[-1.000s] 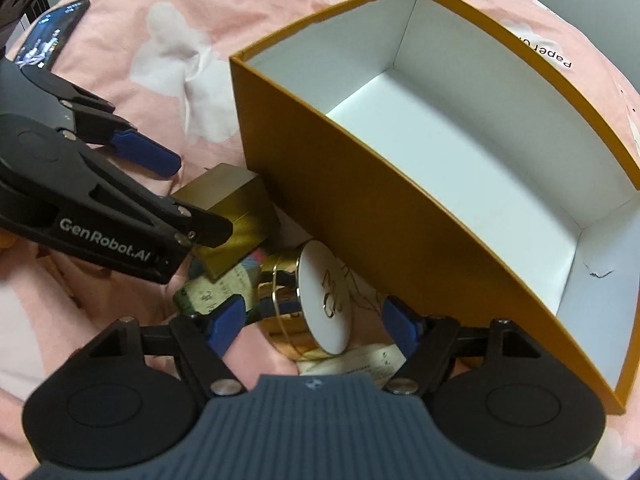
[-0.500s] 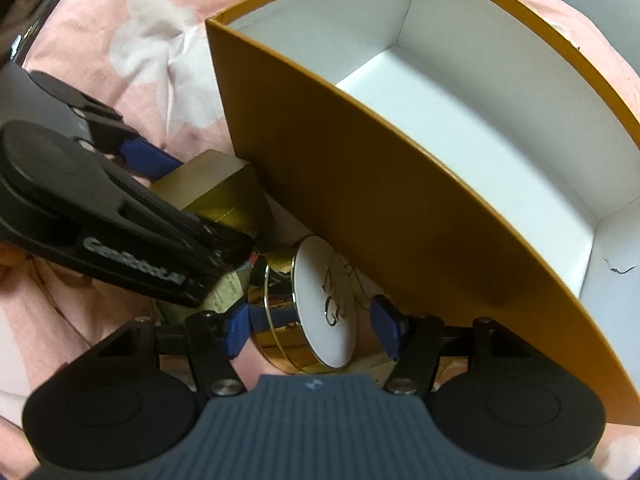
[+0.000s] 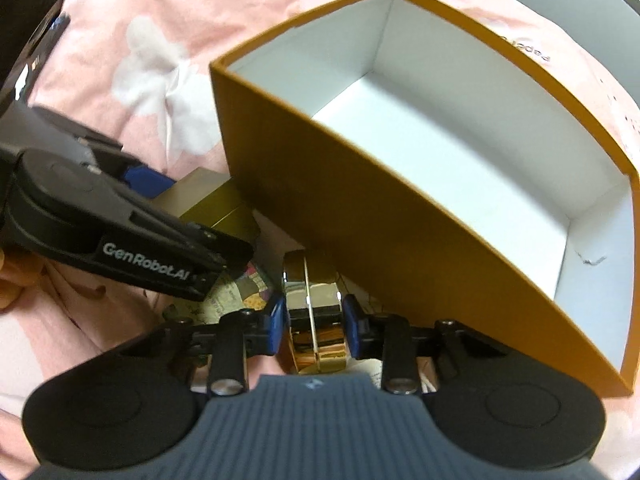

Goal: Organize rigid objects
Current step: 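Grasp the gold cube with the left tool while the right tool grasps the gold compact, then carry both items into the box and open the left tool over the cube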

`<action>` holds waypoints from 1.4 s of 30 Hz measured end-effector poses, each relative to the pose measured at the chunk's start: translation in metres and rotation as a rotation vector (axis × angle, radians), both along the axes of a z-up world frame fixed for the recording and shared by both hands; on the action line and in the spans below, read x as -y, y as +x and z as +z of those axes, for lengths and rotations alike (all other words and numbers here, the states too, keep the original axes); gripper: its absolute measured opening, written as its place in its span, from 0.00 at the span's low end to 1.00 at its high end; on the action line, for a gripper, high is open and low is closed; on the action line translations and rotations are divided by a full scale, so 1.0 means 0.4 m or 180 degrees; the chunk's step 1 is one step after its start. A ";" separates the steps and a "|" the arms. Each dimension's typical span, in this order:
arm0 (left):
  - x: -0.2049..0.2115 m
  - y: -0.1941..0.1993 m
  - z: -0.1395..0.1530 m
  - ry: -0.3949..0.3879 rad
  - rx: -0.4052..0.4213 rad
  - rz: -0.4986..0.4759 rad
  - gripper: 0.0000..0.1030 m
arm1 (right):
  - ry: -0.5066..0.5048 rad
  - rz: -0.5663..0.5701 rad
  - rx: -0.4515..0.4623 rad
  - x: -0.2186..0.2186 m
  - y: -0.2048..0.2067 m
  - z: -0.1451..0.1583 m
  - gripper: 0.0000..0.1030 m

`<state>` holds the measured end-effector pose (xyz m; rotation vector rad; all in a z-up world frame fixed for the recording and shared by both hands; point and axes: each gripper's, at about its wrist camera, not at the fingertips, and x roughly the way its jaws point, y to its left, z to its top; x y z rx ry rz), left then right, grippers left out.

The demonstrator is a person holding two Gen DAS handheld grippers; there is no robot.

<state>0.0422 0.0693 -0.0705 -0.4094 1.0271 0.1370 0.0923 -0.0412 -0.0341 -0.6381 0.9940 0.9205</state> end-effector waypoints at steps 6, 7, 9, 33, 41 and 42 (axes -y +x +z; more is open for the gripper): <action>0.017 -0.044 0.077 0.0071 0.0187 0.0028 0.78 | 0.0159 -0.0086 0.0062 0.022 -0.007 0.070 0.27; 0.021 -0.052 0.094 0.0089 0.0227 0.0017 0.78 | 0.0205 -0.0106 0.0041 0.026 -0.008 0.086 0.27; 0.026 -0.060 0.123 0.0144 0.0280 -0.0054 0.78 | 0.0311 -0.0159 -0.0010 0.046 -0.015 0.112 0.27; 0.086 0.098 0.360 0.0688 0.1183 -0.0306 0.78 | 0.1284 -0.1012 0.0332 0.242 0.128 0.364 0.27; 0.108 0.270 0.236 0.0798 0.0468 -0.0704 0.78 | 0.1087 -0.1407 0.0054 0.235 0.252 0.267 0.27; 0.109 0.286 0.217 0.0768 0.0338 -0.0731 0.78 | 0.1052 -0.1431 0.0016 0.232 0.267 0.250 0.27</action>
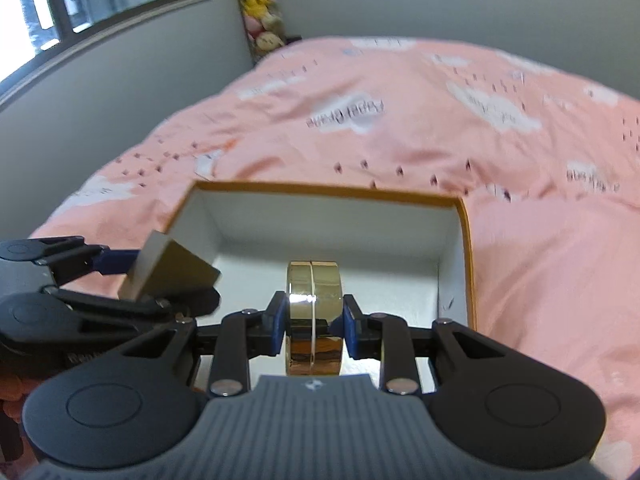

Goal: Organize rigid objects
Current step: 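Carry both items into the box and open the left tool over the cube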

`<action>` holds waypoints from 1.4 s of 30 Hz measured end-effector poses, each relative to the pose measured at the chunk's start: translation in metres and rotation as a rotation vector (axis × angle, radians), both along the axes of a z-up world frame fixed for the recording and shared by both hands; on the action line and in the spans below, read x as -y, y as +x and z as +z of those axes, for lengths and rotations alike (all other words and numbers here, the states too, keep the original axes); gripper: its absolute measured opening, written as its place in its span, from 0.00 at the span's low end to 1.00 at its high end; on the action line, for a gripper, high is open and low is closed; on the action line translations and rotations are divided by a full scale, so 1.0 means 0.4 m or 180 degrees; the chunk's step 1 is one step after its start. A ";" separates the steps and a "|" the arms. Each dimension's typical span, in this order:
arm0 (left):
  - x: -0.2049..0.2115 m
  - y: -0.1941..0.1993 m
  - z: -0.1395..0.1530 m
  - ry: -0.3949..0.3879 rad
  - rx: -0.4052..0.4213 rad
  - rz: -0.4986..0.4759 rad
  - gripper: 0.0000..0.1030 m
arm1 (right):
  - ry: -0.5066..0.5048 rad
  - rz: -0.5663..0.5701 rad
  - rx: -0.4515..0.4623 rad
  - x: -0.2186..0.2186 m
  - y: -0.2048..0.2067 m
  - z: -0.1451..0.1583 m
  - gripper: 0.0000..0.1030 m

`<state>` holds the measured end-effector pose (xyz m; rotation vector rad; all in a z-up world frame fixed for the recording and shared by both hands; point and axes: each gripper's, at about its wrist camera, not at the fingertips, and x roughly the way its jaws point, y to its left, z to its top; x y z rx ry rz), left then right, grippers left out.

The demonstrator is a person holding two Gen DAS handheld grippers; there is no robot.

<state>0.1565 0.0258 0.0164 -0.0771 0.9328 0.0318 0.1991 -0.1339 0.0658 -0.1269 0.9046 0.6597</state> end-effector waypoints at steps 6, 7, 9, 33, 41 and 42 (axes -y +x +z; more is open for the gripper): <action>0.000 0.052 -0.091 0.0173 -0.0468 0.0030 0.78 | -0.0135 -0.0065 -0.0238 -0.015 0.054 -0.084 0.27; -0.002 0.058 -0.094 0.0191 -0.0511 0.0048 0.78 | -0.0145 -0.0064 -0.0274 -0.018 0.059 -0.096 0.27; 0.000 0.065 -0.112 0.0366 -0.0601 0.0055 0.78 | -0.0169 -0.0051 -0.0327 -0.024 0.065 -0.117 0.27; 0.062 0.084 -0.157 0.1200 -0.0834 -0.0226 0.85 | -0.0260 0.0045 -0.0531 -0.048 0.069 -0.177 0.27; 0.044 0.077 -0.136 0.1005 -0.0664 -0.0125 0.90 | -0.0276 0.0026 -0.0545 -0.049 0.072 -0.180 0.27; 0.036 0.074 -0.123 0.0921 -0.0593 -0.0071 0.90 | -0.0277 0.0021 -0.0542 -0.050 0.072 -0.180 0.27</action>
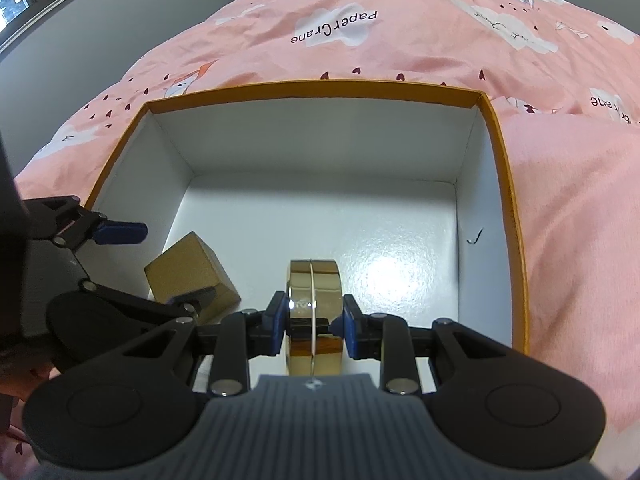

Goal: Organize rigid objects
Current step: 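Carry both items into the box and open the left tool over the cube, then lower the gold compact into the box and open the right tool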

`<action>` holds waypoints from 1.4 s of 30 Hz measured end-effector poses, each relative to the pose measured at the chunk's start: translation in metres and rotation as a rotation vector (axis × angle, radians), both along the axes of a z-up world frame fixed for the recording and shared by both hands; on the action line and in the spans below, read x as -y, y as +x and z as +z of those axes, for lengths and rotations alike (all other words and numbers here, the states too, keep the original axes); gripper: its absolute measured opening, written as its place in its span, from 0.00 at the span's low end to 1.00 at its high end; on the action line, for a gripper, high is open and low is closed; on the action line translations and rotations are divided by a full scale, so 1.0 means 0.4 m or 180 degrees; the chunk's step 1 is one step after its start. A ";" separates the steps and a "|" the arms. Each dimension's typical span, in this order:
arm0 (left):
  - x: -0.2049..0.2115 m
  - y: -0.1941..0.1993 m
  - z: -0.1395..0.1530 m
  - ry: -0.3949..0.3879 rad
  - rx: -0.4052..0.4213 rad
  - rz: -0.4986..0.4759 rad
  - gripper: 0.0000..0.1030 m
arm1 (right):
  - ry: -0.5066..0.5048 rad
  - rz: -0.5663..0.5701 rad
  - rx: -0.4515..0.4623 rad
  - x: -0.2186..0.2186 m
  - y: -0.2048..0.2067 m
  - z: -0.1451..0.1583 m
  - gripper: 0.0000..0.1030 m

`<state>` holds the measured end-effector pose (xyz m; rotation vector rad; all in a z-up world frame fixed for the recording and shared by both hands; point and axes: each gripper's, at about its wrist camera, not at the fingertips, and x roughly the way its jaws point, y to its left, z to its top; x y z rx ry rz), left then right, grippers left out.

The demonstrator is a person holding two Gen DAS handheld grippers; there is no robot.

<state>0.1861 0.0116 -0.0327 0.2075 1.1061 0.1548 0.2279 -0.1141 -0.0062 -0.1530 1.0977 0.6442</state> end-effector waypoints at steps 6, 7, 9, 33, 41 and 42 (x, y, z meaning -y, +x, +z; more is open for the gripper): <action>-0.055 -0.029 0.085 -0.0537 0.0443 0.0160 0.84 | -0.0001 -0.0042 0.0011 0.000 0.000 -0.001 0.27; -0.061 -0.034 0.095 -0.0609 0.0500 0.0171 0.83 | -0.0002 -0.0043 0.0009 -0.001 -0.001 -0.001 0.27; -0.089 -0.050 0.122 -0.0758 0.0644 0.0237 0.79 | 0.0012 -0.0035 0.0008 -0.005 -0.004 0.001 0.27; -0.249 -0.143 0.086 -0.1236 0.0789 0.0912 0.27 | 0.0101 0.0478 0.0203 -0.183 -0.020 -0.018 0.27; -0.251 -0.145 0.085 -0.1287 0.0800 0.0945 0.27 | 0.0171 0.0645 -0.0013 -0.201 -0.065 -0.031 0.27; -0.252 -0.146 0.085 -0.1304 0.0805 0.0962 0.27 | 0.0149 0.0660 -0.0002 -0.204 -0.070 -0.034 0.27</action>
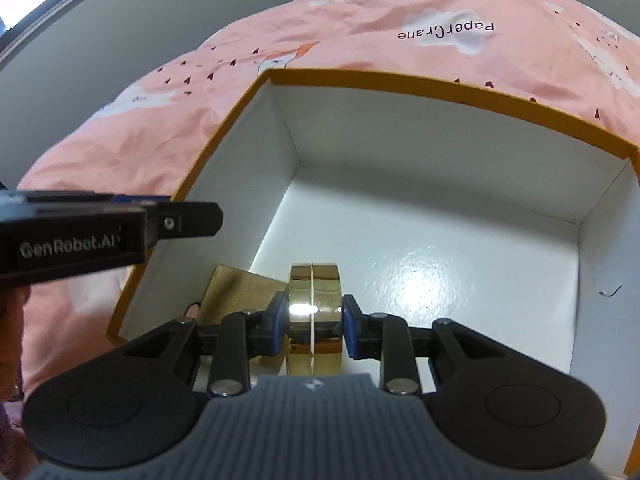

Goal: Organize rigid objects
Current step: 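Lower the gold compact into the box and open the right tool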

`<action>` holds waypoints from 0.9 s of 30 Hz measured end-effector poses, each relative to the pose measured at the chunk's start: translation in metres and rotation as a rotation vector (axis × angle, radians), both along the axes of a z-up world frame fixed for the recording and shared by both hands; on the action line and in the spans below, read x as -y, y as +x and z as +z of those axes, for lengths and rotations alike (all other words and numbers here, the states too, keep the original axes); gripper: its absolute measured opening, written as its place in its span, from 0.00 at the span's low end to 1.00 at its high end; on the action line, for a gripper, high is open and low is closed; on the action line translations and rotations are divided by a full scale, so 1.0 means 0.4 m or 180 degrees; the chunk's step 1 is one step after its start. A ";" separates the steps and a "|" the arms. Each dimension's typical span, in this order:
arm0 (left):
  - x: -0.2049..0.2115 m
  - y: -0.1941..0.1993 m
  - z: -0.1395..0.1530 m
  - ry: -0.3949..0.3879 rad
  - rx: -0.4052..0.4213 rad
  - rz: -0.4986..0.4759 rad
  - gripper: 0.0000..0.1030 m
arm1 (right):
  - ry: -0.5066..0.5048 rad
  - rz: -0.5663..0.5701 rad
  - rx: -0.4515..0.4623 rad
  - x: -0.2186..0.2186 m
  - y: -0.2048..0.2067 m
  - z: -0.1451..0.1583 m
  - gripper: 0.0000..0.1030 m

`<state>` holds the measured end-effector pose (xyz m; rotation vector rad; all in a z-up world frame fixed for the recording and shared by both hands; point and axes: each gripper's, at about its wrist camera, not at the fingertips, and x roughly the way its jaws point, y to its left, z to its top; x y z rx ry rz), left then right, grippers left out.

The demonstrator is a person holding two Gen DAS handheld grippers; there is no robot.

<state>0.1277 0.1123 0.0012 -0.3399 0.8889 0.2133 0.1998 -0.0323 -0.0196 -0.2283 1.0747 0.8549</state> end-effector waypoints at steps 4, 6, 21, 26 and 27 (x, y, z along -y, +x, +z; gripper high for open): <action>0.006 -0.002 -0.001 0.0004 0.0018 0.0078 0.27 | -0.0002 -0.0072 -0.0190 0.010 0.000 -0.012 0.28; 0.021 -0.002 -0.003 0.0090 0.0007 0.0095 0.27 | 0.0047 -0.0168 -0.0380 0.024 0.015 -0.026 0.28; 0.065 -0.004 -0.004 0.0412 0.0012 0.0148 0.27 | -0.0417 -0.0568 -0.0446 0.066 0.057 -0.071 0.40; 0.065 -0.005 -0.002 0.0402 0.0016 0.0149 0.27 | -0.0476 -0.0524 -0.0454 0.056 0.055 -0.087 0.40; 0.066 -0.004 -0.002 0.0399 0.0016 0.0152 0.27 | -0.0456 -0.0515 -0.0486 0.054 0.054 -0.091 0.40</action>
